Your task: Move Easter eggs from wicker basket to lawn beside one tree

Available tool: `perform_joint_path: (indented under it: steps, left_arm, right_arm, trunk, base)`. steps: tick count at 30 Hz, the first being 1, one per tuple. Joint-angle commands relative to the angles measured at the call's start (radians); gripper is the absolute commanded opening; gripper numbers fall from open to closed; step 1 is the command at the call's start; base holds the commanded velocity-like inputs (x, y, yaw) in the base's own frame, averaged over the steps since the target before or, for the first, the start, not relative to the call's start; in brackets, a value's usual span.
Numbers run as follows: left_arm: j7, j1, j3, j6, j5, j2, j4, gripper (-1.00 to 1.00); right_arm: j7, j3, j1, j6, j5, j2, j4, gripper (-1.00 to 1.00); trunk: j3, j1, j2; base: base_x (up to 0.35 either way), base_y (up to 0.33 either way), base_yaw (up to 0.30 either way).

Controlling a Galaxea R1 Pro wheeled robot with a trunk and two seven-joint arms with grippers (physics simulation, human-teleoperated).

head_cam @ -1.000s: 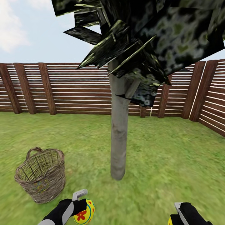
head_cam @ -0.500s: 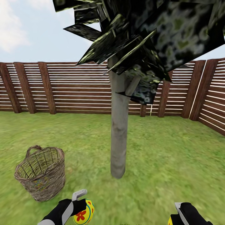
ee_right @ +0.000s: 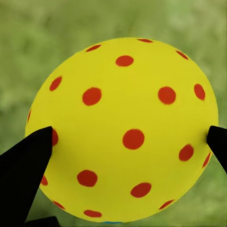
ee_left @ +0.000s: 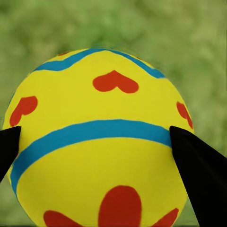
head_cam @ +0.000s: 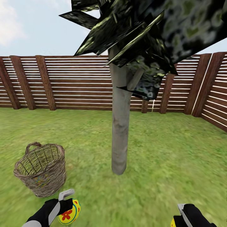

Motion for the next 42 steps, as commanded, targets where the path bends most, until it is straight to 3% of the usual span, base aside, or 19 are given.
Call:
perform_joint_path:
  steps: [1, 42]
  left_arm:
    - [0.000, 0.000, 0.004, 0.007, 0.010, -0.001, -0.001, -1.00]
    - [0.004, 0.000, 0.004, 0.004, 0.010, -0.020, 0.009, -1.00]
  right_arm:
    - [0.004, -0.003, 0.000, 0.005, 0.006, 0.000, -0.001, -1.00]
    - [0.001, -0.003, 0.000, 0.005, 0.004, 0.002, -0.005, -1.00]
  trunk:
    - [-0.005, 0.000, -0.001]
    - [-0.164, 0.019, -0.010]
  base:
    - [0.000, 0.000, 0.000]
    - [0.000, 0.000, 0.000]
